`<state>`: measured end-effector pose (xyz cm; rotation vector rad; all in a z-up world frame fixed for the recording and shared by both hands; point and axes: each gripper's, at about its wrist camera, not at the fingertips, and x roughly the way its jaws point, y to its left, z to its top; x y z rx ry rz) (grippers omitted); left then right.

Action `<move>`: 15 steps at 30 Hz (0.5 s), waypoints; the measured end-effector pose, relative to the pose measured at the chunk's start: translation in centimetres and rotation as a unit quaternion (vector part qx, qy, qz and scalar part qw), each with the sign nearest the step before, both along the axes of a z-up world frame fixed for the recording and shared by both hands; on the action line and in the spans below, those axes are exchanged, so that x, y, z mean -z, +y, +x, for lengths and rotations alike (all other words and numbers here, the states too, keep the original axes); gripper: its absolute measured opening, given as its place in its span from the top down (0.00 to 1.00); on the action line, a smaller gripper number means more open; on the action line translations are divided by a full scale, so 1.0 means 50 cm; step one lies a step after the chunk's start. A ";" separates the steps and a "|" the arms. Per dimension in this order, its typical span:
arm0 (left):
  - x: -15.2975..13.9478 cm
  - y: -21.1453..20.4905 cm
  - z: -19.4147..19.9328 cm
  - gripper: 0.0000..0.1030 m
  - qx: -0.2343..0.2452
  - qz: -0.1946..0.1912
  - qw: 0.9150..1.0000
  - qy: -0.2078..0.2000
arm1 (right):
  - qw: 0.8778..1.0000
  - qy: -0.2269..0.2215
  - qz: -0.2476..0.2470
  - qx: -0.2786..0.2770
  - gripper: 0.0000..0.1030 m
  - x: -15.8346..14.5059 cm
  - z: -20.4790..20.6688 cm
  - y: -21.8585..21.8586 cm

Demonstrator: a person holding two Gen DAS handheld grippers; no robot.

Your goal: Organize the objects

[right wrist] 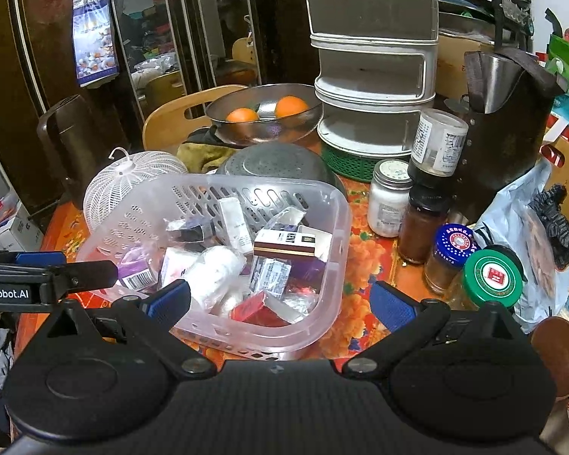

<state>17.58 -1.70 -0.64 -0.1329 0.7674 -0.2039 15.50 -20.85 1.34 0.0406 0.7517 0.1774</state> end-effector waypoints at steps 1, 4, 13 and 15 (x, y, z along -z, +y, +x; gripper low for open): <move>-0.001 -0.001 -0.001 0.03 -0.002 0.002 1.000 -0.002 | 1.000 0.000 0.000 0.001 0.00 0.000 0.000 0.000; -0.003 -0.002 -0.002 0.03 -0.003 0.001 1.000 -0.004 | 1.000 0.000 0.002 0.002 0.00 -0.001 0.000 -0.002; -0.002 -0.004 -0.007 0.03 -0.003 0.001 1.000 -0.003 | 1.000 0.001 0.005 0.006 0.00 0.000 -0.004 -0.008; -0.001 -0.004 -0.009 0.03 -0.004 0.000 1.000 -0.003 | 1.000 0.002 0.009 0.007 0.00 -0.002 -0.005 -0.009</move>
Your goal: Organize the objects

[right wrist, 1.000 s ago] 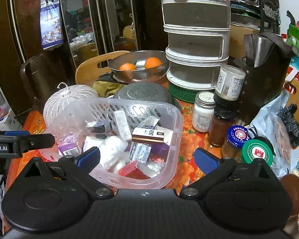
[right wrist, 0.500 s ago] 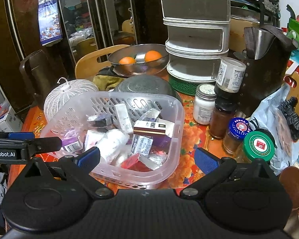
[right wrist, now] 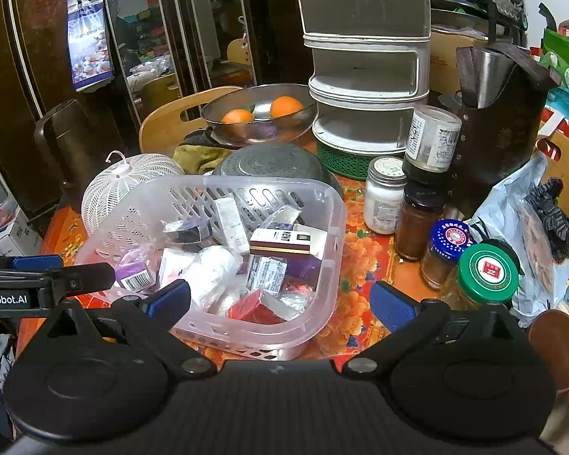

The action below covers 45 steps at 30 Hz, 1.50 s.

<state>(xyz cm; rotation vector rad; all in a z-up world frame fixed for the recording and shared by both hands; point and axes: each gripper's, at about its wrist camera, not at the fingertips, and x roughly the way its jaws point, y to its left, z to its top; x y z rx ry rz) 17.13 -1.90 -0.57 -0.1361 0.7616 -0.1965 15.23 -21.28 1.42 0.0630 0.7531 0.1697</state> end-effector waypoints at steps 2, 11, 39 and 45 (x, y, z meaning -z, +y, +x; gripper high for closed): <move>0.001 -0.001 -0.003 0.03 -0.002 0.002 1.000 0.000 | 1.000 0.000 0.001 0.000 0.00 -0.001 -0.001 0.001; 0.006 0.000 -0.004 0.03 -0.011 0.010 1.000 0.004 | 1.000 -0.002 0.001 -0.002 0.00 -0.004 -0.006 0.004; 0.021 0.000 -0.007 0.03 -0.018 0.026 0.999 0.013 | 1.000 -0.003 -0.001 0.002 0.00 -0.002 -0.013 0.008; 0.022 0.001 -0.007 0.03 -0.018 0.027 0.999 0.013 | 1.000 -0.003 -0.002 0.003 0.00 -0.002 -0.012 0.009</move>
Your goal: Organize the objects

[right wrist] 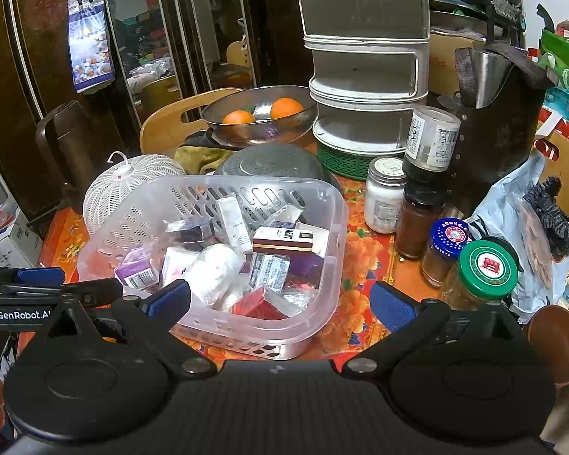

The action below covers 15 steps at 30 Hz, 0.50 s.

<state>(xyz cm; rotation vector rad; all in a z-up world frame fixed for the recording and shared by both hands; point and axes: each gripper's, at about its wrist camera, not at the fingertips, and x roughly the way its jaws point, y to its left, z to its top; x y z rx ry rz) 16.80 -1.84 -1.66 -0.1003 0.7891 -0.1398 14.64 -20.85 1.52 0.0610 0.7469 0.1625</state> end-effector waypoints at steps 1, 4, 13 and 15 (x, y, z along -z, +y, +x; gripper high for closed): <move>0.000 0.000 0.000 0.03 0.000 0.000 1.000 0.000 | 1.000 0.000 0.000 0.000 0.00 0.000 0.000 0.000; 0.000 0.000 0.000 0.03 -0.001 0.002 1.000 0.001 | 1.000 0.000 -0.001 0.001 0.00 0.000 0.000 0.000; 0.003 -0.002 0.002 0.03 -0.001 0.004 1.000 0.002 | 1.000 0.000 -0.001 0.001 0.00 0.000 0.002 -0.001; 0.003 -0.002 0.002 0.03 -0.002 0.005 1.000 0.002 | 1.000 0.000 -0.002 0.001 0.00 0.000 0.001 -0.001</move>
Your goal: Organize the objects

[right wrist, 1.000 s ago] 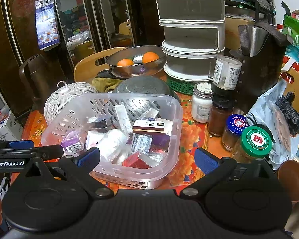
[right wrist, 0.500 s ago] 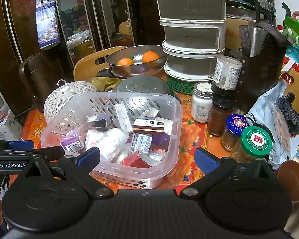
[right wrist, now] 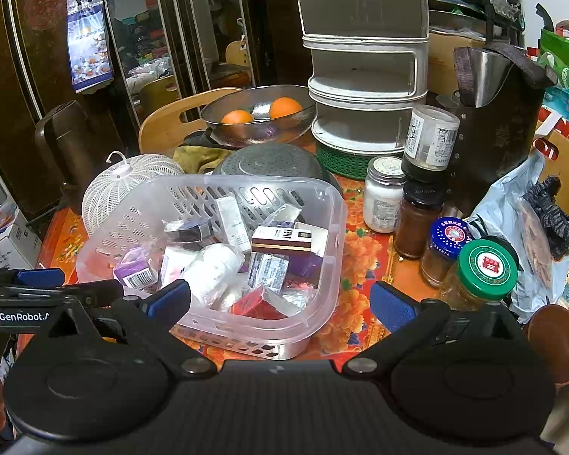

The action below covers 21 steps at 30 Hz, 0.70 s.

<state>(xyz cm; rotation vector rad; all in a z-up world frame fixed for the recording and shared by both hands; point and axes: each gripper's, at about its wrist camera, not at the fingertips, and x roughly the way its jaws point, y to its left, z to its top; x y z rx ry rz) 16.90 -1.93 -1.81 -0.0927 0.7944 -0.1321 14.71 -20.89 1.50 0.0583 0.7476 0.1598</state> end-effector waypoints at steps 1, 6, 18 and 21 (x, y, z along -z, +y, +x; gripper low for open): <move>0.001 0.001 0.000 0.03 0.000 0.000 1.000 0.001 | 1.000 0.000 0.000 0.000 0.00 0.000 0.000 0.000; 0.005 0.001 0.001 0.03 -0.003 0.001 1.000 0.002 | 1.000 0.000 0.000 0.000 0.00 0.000 0.000 0.000; 0.005 0.000 0.001 0.03 -0.003 0.002 1.000 0.002 | 1.000 0.002 0.001 0.000 0.00 0.004 0.000 0.001; 0.005 0.000 0.001 0.03 -0.003 0.002 1.000 0.002 | 1.000 0.002 0.001 0.000 0.00 0.005 -0.001 0.001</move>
